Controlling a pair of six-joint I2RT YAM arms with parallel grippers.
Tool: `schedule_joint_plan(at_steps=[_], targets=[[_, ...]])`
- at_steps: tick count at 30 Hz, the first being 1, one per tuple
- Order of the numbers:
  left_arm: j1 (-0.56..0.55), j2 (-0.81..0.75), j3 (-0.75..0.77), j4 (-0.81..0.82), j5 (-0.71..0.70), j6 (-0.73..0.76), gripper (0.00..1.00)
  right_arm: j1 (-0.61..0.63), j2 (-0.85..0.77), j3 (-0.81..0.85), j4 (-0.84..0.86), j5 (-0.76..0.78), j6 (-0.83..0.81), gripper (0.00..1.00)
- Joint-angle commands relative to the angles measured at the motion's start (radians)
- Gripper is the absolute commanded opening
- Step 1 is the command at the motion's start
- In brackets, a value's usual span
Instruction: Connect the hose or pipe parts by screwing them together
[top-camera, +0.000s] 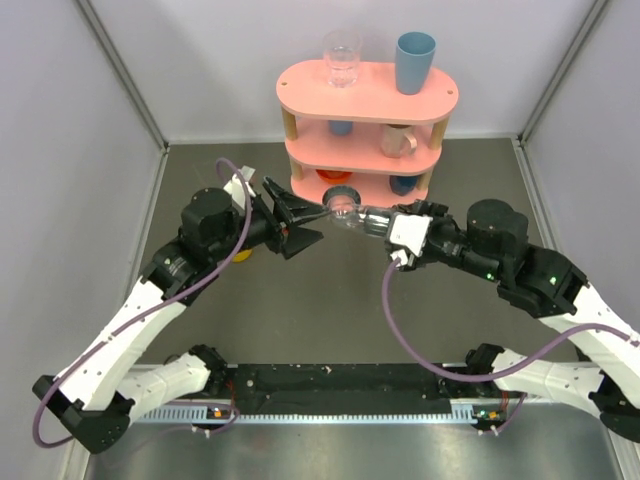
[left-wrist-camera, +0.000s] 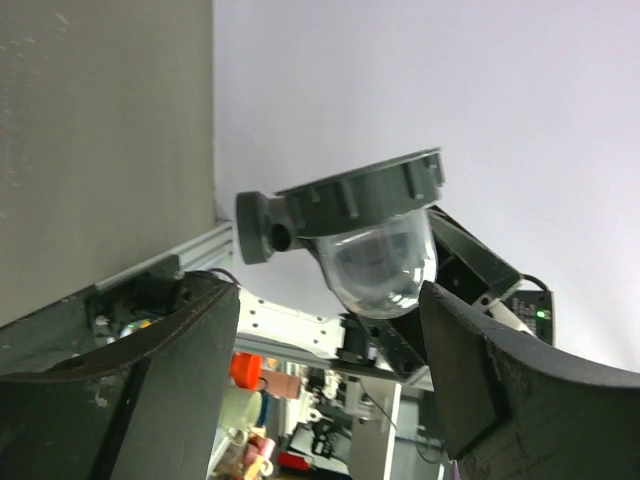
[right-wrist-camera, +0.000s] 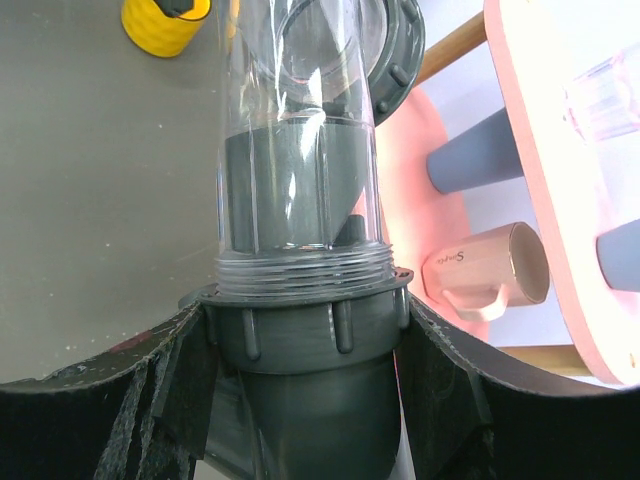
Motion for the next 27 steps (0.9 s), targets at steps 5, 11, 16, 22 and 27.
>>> schedule_joint_plan(at_steps=[5, 11, 16, 22, 27], targets=[[0.003, 0.052, 0.005, 0.191, 0.103, -0.078, 0.79, 0.040, -0.001, 0.018, 0.081, 0.080, -0.044, 0.00], [0.003, 0.080, -0.003, 0.217, 0.109, -0.081, 0.79, 0.042, 0.001, 0.026, 0.078, 0.068, -0.047, 0.00], [0.003, 0.111, -0.002, 0.266, 0.117, -0.099, 0.79, 0.043, 0.008, 0.027, 0.069, 0.048, -0.050, 0.00], [0.003, 0.155, 0.009, 0.286, 0.147, -0.104, 0.75, 0.046, 0.016, 0.029, 0.067, 0.047, -0.053, 0.00], [0.003, 0.184, 0.008, 0.309, 0.181, -0.099, 0.59, 0.049, 0.025, 0.027, 0.058, 0.047, -0.045, 0.00]])
